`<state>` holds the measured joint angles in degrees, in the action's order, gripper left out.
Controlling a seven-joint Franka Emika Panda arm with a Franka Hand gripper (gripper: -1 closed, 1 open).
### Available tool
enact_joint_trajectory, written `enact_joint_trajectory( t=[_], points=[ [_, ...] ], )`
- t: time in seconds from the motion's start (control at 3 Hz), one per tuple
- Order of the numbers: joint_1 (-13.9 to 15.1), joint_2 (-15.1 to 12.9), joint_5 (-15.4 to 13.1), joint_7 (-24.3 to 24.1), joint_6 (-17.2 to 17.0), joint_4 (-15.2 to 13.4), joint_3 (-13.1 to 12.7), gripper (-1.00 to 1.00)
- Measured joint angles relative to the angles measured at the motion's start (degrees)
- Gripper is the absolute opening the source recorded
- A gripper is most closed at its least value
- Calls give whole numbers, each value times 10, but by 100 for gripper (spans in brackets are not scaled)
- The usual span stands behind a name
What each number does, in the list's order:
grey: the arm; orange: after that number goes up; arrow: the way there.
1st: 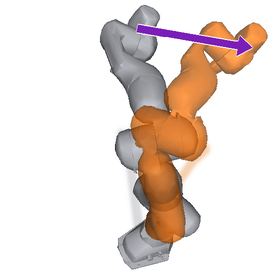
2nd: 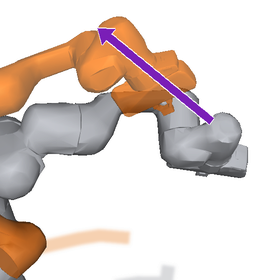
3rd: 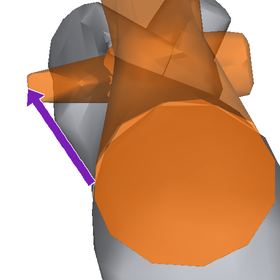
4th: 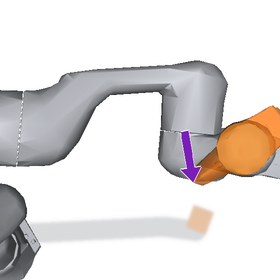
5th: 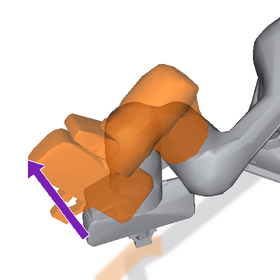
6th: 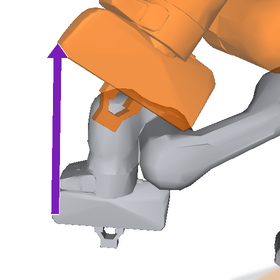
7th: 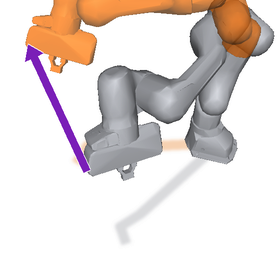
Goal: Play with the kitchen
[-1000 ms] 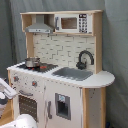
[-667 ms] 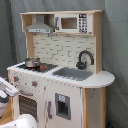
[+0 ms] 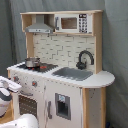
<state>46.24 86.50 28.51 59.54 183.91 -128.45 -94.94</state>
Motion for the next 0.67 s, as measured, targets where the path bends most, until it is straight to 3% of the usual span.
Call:
enact_joint_trajectory(
  t=[0.67],
  points=[
    [29,0,0,128,2,28,0,100]
  ],
)
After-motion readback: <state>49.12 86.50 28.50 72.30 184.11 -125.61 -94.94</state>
